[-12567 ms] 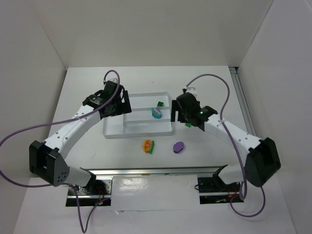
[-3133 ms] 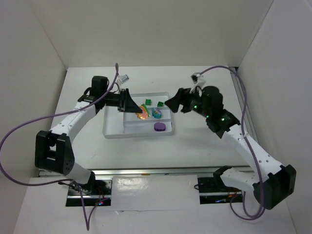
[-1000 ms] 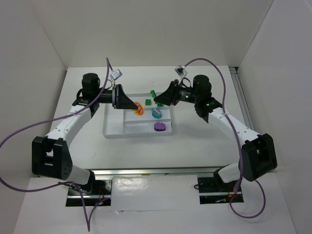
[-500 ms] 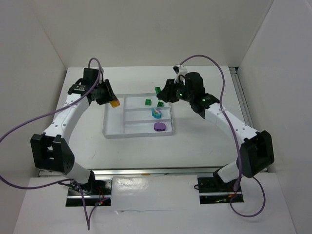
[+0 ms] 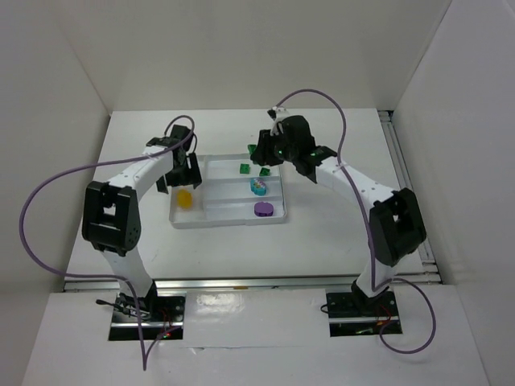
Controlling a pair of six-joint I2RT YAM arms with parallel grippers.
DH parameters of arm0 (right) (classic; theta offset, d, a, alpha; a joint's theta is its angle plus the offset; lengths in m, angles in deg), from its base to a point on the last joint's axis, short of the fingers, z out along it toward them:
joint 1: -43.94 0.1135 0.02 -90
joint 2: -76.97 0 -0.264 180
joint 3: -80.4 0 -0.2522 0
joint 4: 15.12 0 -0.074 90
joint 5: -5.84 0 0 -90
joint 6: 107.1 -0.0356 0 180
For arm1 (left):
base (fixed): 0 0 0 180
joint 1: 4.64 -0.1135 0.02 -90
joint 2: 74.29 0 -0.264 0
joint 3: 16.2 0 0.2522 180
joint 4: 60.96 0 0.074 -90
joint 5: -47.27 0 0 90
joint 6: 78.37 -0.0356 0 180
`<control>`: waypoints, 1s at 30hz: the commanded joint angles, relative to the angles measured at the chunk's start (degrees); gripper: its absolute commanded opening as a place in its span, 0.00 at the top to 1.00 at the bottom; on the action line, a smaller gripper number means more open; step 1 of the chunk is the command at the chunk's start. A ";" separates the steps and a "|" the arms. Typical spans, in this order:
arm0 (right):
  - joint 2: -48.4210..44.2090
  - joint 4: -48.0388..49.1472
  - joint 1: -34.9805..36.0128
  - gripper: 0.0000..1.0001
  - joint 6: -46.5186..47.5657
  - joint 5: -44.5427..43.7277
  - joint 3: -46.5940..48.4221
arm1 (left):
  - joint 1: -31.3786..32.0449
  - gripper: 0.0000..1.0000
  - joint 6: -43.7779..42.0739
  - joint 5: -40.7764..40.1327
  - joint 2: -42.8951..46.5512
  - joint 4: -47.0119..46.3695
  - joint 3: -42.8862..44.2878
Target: Sort the legos into containers by color
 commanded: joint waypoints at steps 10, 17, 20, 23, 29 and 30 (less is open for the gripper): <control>17.34 -6.15 5.44 0.99 8.20 -15.94 13.66 | 3.76 0.01 -0.08 2.84 16.92 2.22 8.38; 23.75 -5.01 6.76 0.93 8.73 -16.15 17.96 | 3.76 0.01 -0.70 4.43 23.52 2.84 10.15; 26.13 -5.53 9.12 0.93 9.25 -16.13 22.09 | 3.76 0.01 -0.70 5.04 24.05 3.36 10.15; 30.61 -7.99 11.15 0.78 9.79 -18.15 27.88 | 3.76 0.02 -0.70 8.37 24.05 4.77 12.07; 32.99 -10.72 12.39 0.25 9.26 -20.52 34.48 | 3.76 0.01 -1.75 10.05 25.19 5.30 15.32; 32.30 -11.33 12.39 0.14 9.26 -22.01 34.49 | 3.76 0.01 -1.75 10.05 25.19 6.00 15.94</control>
